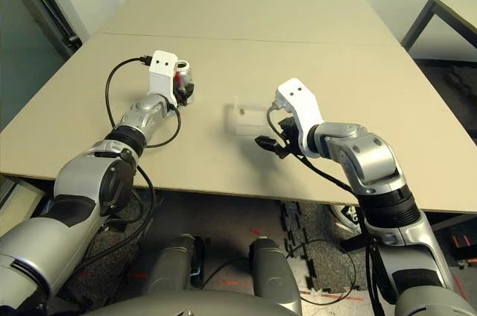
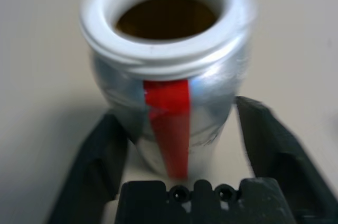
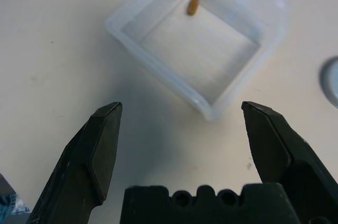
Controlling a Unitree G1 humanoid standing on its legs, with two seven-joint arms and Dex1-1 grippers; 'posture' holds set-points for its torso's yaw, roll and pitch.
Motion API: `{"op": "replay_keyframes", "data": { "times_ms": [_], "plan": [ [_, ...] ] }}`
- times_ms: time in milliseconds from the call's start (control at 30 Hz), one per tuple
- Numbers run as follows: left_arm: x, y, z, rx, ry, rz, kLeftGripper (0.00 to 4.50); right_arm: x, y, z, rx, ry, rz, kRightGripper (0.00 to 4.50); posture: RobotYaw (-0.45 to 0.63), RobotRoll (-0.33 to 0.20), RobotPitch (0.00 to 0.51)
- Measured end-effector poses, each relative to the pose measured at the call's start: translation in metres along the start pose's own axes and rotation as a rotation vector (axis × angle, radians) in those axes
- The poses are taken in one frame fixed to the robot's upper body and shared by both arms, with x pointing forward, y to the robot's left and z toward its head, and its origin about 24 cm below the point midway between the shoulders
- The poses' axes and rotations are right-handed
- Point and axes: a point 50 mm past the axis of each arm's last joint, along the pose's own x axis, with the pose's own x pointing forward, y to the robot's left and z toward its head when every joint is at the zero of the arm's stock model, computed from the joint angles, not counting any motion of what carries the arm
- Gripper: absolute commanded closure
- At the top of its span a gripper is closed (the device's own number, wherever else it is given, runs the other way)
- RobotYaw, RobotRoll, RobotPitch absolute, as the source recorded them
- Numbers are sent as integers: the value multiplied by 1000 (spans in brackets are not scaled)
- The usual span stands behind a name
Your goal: Pour the medicine from the bottle into the box.
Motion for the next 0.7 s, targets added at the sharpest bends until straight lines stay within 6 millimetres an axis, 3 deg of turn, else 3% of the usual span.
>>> {"op": "replay_keyframes", "data": {
  "times_ms": [700],
  "plan": [
    [-10,4,-9,-92,-25,-95,41,-32,-9,19,70,-81,33,0,-41,0,64]
  ]
}}
